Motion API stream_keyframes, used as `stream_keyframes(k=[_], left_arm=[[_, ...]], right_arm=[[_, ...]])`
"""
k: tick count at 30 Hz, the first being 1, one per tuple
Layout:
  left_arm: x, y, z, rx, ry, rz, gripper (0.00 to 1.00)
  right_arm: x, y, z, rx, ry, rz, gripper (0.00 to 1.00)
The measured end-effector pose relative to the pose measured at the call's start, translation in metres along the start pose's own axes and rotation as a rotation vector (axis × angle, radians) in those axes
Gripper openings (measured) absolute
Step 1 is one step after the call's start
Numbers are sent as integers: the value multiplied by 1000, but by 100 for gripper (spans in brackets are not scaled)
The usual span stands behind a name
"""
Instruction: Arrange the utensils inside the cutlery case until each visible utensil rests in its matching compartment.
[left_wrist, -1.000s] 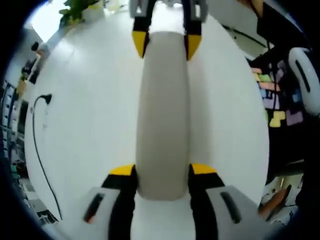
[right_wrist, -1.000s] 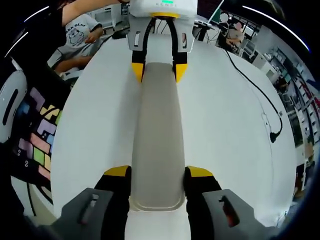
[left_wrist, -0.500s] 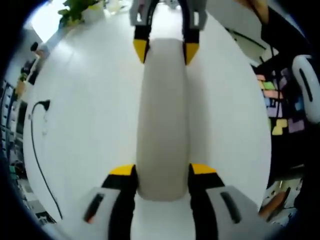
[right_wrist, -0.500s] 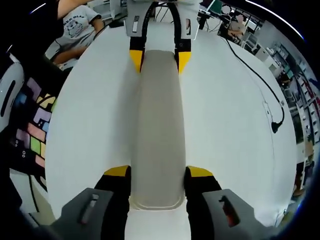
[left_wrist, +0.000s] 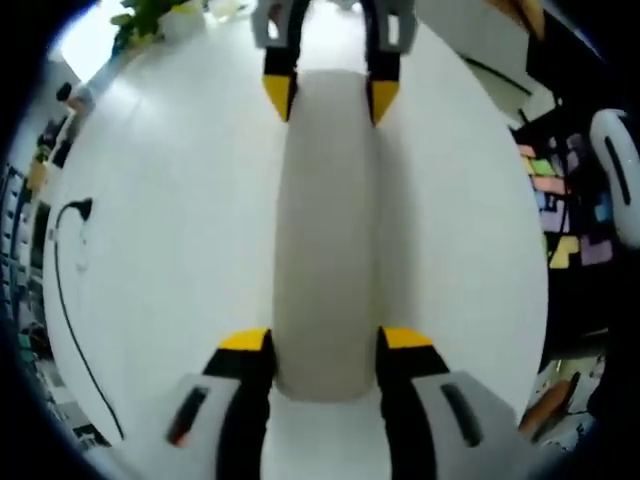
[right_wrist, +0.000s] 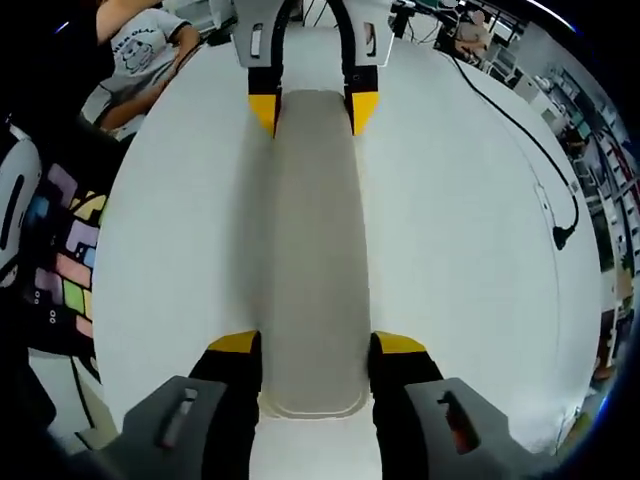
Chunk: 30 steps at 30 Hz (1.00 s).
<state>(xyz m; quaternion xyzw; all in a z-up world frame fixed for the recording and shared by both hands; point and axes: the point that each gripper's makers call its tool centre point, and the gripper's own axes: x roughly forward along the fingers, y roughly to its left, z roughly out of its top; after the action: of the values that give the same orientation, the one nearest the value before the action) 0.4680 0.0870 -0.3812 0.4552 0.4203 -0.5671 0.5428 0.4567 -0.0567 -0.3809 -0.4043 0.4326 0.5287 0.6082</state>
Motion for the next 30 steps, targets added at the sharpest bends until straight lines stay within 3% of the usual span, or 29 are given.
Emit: stream_keyframes(k=[6,17,30], left_arm=[[2,0,-1,-25,7,-19,44],[3,-1,-2,-33,-8,-16,44],[4,-3,-1,-44,31,-15,45]], right_arm=[[2,0,-1,20,-36,30,44],[3,0,0,20,-4,28,44],[4,5,0,86,-141,5,45]])
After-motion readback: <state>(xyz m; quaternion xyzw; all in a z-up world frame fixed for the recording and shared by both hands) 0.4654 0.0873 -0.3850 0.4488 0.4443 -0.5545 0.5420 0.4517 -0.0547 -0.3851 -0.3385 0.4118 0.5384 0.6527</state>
